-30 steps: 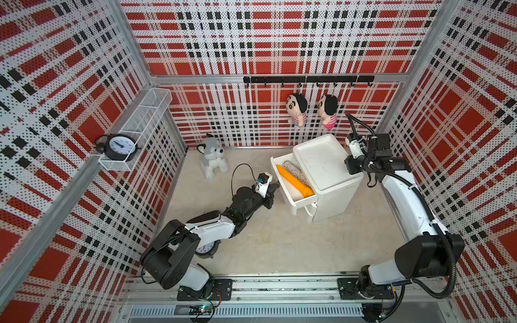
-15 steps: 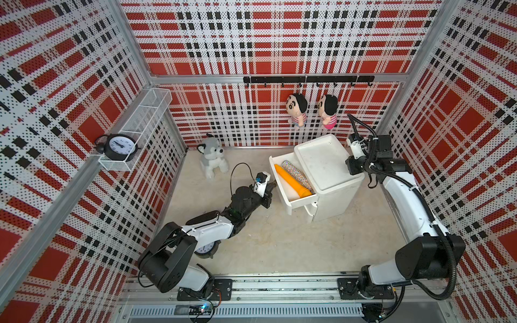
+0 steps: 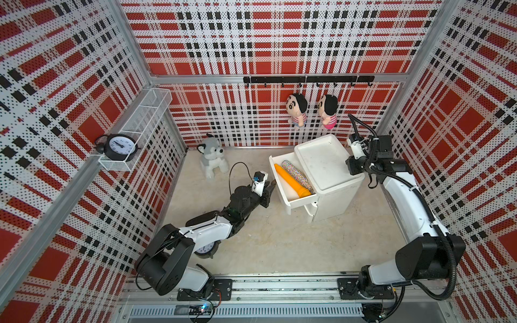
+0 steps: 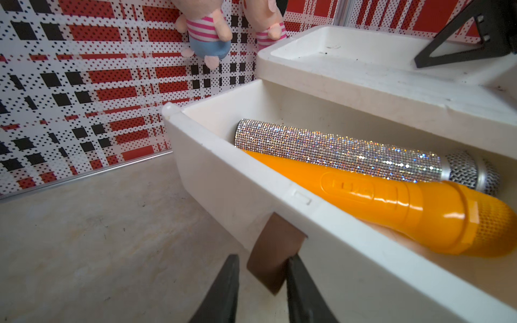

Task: Take the microphone out of the drawer
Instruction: Open the drawer in the storage box, then pick up the microphone from the drawer.

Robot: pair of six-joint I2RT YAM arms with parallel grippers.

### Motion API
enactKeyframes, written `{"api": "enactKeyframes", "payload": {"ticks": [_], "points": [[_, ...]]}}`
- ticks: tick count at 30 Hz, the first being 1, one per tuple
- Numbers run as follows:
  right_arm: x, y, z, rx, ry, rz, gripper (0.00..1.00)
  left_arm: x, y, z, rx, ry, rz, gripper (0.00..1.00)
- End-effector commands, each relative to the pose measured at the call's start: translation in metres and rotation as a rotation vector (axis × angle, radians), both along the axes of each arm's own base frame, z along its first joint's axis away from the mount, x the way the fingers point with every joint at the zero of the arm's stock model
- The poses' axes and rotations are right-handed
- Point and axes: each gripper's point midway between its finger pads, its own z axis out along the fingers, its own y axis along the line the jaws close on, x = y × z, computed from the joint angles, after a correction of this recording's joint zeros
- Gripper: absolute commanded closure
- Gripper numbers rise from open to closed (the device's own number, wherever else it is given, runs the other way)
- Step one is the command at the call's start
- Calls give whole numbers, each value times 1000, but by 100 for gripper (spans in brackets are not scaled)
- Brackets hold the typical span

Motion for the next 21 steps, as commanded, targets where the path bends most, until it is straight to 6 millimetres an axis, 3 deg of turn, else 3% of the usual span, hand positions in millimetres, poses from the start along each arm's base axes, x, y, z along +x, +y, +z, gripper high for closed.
{"api": "enactKeyframes", "payload": {"ticks": [1, 3, 4, 5, 7, 11, 14, 21], "points": [[11, -37, 89, -108, -326, -117, 69, 7, 7, 15, -33, -13, 33, 53], [11, -36, 90, -102, -330, -110, 55, 8, 8, 18, -47, -11, 35, 45], [11, -36, 90, -100, -331, -110, 47, 8, 8, 20, -54, -10, 36, 26], [11, -34, 93, -97, -338, -107, 40, 8, 9, 22, -62, -10, 40, 0], [11, -34, 98, -94, -351, -110, 27, 11, 13, 28, -81, -10, 61, 2], [8, -30, 111, -80, -375, -101, 13, 16, 23, 41, -112, -6, 98, 2], [4, -16, 121, -71, -396, -63, 2, 24, 35, 51, -117, 13, 155, 2], [-5, 65, 123, -33, -330, 168, 0, 37, 57, 78, -151, 87, 218, 2]]}}
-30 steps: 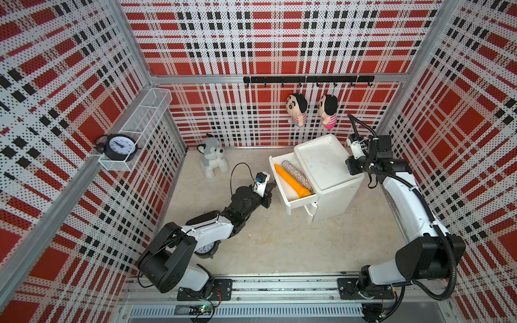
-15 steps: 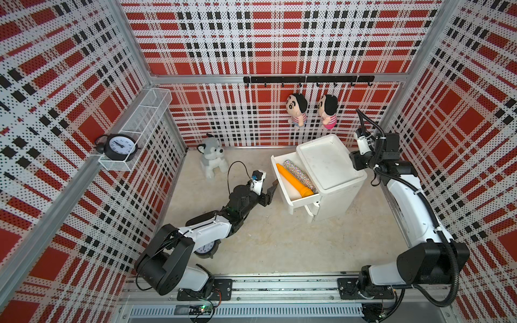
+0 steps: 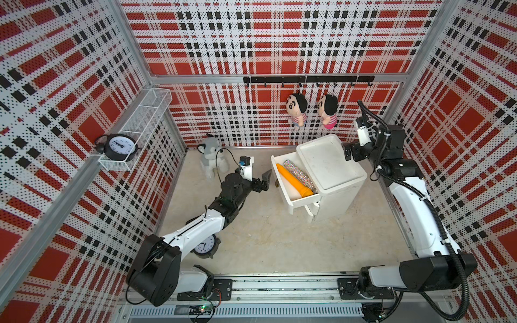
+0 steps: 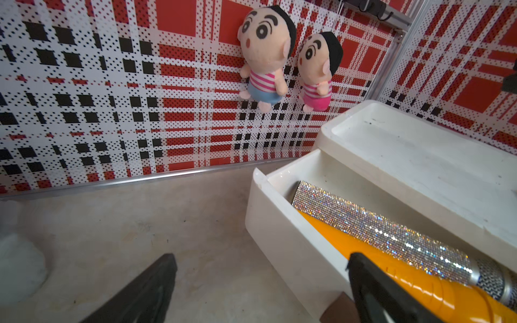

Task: Take the microphone out of the drawer
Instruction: Pick up the microphone from the drawer.

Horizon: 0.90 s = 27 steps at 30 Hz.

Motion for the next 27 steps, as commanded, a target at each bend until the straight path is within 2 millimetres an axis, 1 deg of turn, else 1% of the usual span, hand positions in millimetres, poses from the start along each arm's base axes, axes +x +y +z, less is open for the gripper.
{"api": "enactKeyframes", "payload": {"ticks": [1, 3, 6, 10, 12, 15, 17, 18, 21, 24, 27], "points": [[-7, 38, 3, 13, 50, 125, 0, 3, 12, 11, -23, 71, 30, 2], [-8, 59, -6, 39, 113, 176, 0, 5, 14, 17, -28, 98, 22, 2], [-9, 91, -27, 41, 235, 244, 0, 8, 18, 25, -32, 152, 14, 2], [-14, 129, -52, -2, 357, 313, 1, 12, 33, 36, -44, 212, 27, 2], [-18, 148, -65, -36, 402, 342, 4, 13, 42, 39, -52, 229, 31, 2], [-24, 171, -78, -78, 445, 384, 10, 11, 56, 42, -67, 233, 46, 2], [-28, 182, -86, -100, 471, 402, 13, 8, 61, 45, -76, 226, 42, 2], [-30, 187, -90, -110, 486, 410, 14, 10, 73, 46, -83, 221, 65, 2], [-37, 199, -103, -140, 533, 434, 18, 7, 85, 49, -97, 211, 75, 2], [-46, 206, -119, -178, 591, 446, 20, 6, 92, 52, -108, 207, 70, 2], [-52, 207, -134, -215, 634, 440, 21, 5, 96, 55, -117, 200, 61, 2]]}}
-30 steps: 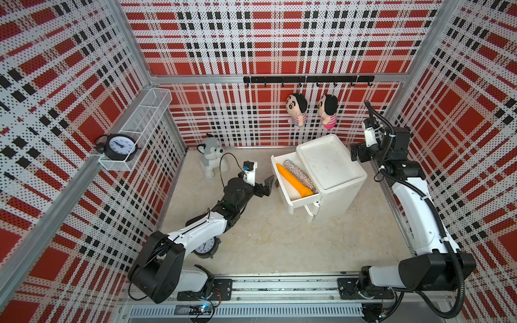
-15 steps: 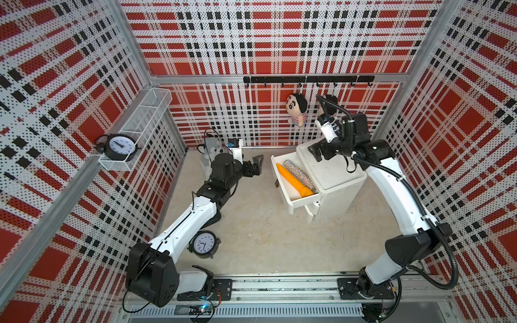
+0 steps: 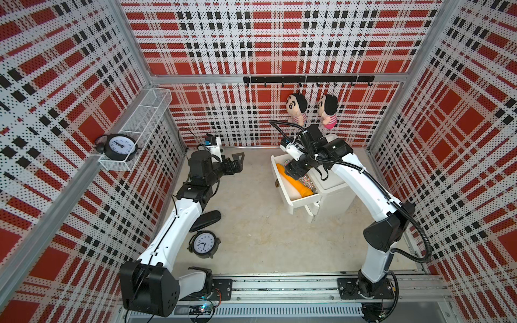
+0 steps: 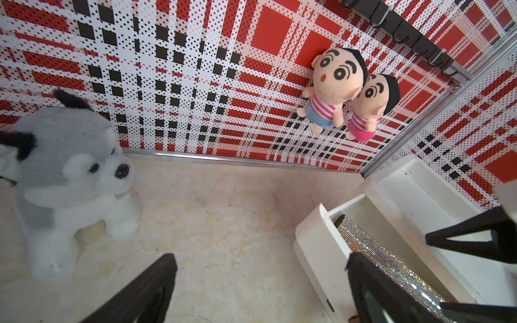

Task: Take the microphone out of the drawer
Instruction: Pick up the microphone from the drawer.

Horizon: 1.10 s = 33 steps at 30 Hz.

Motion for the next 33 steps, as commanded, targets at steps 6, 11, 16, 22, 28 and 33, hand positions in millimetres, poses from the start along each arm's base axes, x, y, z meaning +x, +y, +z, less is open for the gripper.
{"api": "enactKeyframes", "payload": {"ticks": [6, 11, 16, 22, 28, 33], "points": [[-14, -7, -38, -138, 96, -7, 25, -7, -1, 4, -42, -12, -55, 2], [-18, -1, -54, -184, 114, 10, 24, -9, -3, 4, -45, -17, -77, 2], [-20, 1, -66, -207, 136, 13, 24, -20, -21, 12, -40, -43, -194, 2], [-23, -3, -73, -224, 155, 4, 23, -52, -59, 25, -55, -84, -464, 2], [-26, -8, -89, -266, 191, -4, 23, -76, -77, 33, -39, -118, -599, 2], [-20, -13, -96, -306, 184, -33, 25, -92, -89, 36, 6, -144, -650, 2]]}}
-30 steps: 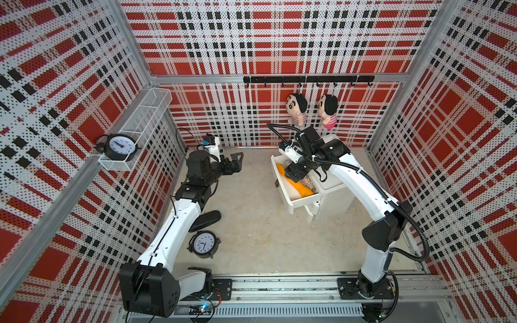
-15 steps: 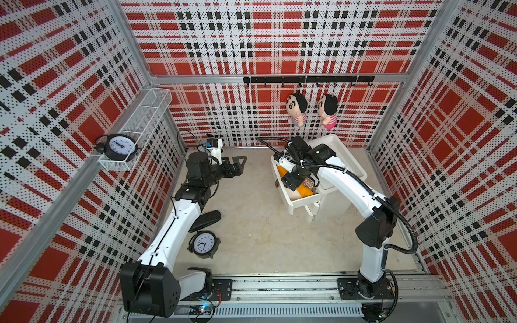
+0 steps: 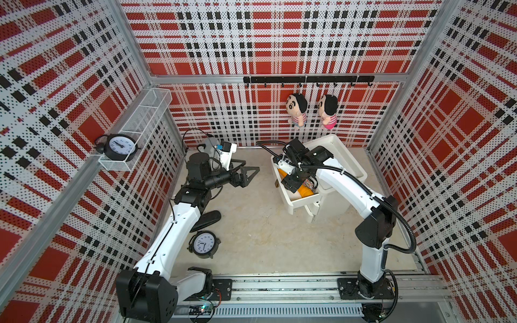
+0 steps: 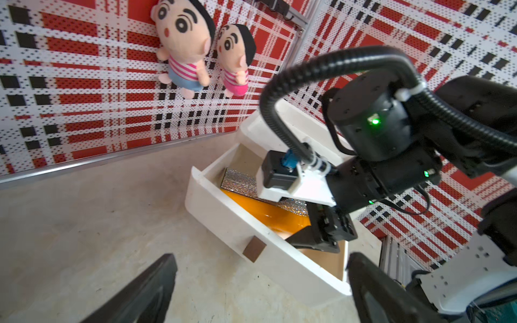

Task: Take the microphone out of the drawer
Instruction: Pick up the microphone from the drawer.

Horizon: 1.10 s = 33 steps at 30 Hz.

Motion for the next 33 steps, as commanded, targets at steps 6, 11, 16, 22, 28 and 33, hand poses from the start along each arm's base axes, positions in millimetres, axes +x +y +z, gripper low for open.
{"api": "enactKeyframes", "payload": {"ticks": [6, 11, 16, 22, 28, 33], "points": [[-2, -8, -34, -95, 76, -10, 39, -25, -12, 17, 41, -106, -85, 2], [0, -3, -42, -93, 94, 2, 48, -27, -10, 19, 50, -121, -72, 2], [3, 0, -44, -80, 98, -3, 63, -27, -10, 18, 53, -127, -71, 2], [10, 6, -23, -15, 59, -3, 74, -26, -6, 20, 50, -140, -58, 2], [18, 13, 4, 105, 5, -14, 89, -22, -3, 21, 40, -141, -45, 2], [29, 13, 25, 197, -43, -46, 100, -20, 0, 23, 34, -144, -33, 2]]}}
